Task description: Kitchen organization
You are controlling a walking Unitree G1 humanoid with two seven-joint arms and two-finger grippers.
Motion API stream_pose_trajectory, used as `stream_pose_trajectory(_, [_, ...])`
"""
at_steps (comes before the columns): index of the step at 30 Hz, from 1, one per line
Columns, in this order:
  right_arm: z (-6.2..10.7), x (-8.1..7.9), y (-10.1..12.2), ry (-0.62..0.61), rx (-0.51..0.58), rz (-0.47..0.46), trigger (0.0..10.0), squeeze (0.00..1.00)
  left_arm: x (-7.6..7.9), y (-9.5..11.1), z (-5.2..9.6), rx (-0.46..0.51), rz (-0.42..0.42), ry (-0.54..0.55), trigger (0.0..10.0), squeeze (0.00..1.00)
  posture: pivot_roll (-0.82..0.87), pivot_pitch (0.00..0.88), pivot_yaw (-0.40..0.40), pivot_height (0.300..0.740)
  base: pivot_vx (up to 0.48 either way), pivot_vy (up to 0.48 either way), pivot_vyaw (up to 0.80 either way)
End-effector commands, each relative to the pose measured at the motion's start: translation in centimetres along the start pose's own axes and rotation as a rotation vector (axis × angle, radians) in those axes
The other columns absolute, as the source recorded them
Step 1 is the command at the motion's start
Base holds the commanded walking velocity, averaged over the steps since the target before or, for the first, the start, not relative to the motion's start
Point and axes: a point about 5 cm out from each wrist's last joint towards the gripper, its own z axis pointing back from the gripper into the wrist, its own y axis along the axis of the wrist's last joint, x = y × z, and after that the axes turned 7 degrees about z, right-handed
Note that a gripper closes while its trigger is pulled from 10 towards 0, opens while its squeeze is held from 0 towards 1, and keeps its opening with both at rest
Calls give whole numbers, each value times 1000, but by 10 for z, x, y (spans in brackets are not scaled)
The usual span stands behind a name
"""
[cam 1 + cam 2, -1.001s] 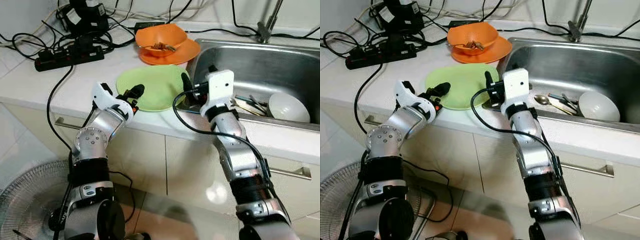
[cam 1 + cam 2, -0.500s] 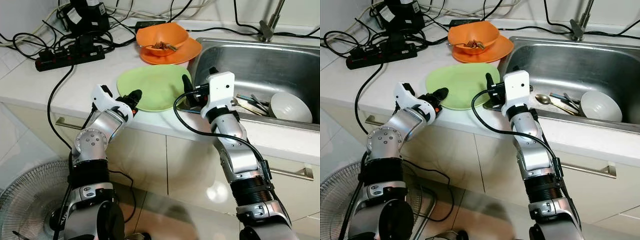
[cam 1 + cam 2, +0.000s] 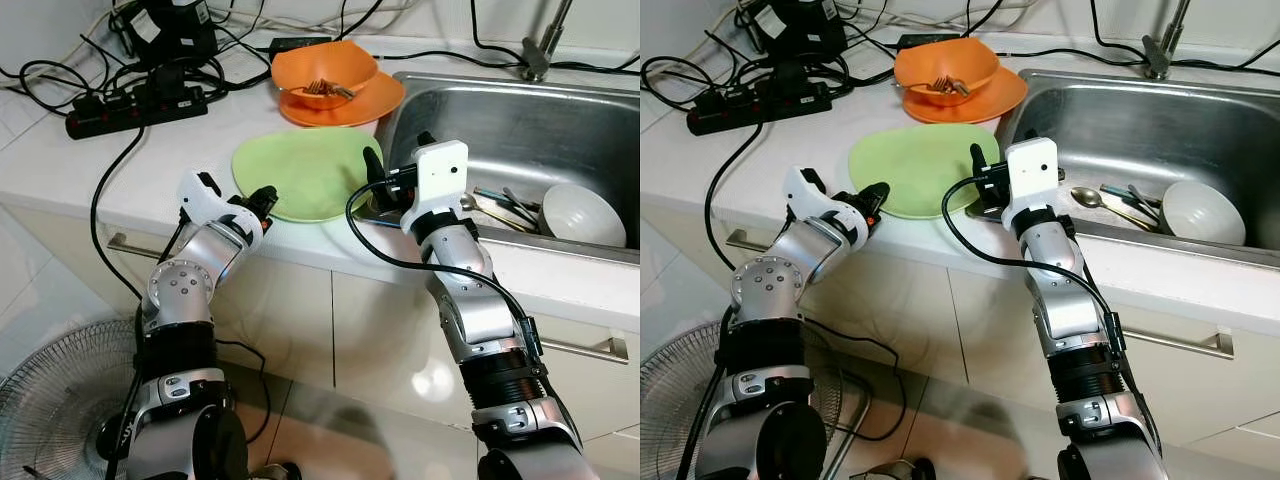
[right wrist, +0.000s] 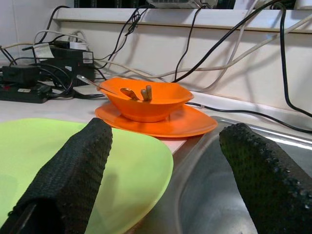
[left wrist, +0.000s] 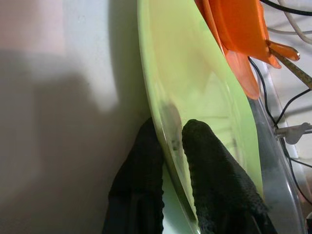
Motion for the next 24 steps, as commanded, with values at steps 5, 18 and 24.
stream_pose_trajectory(5, [-3,-4,0,13,-7,-9,10000,0,-70,-28,3,-109,21,331,0,0,42,132,57,740,0,0,0])
stream_pose_trajectory(18, [-4,-1,-3,7,-15,1,10000,0,-67,-27,5,-86,5,316,0,0,33,92,61,740,0,0,0])
stream_pose_trajectory(24, [-7,6,-1,-1,-10,16,10000,0,-61,-23,7,-56,-21,278,2039,0,40,86,46,740,0,0,0])
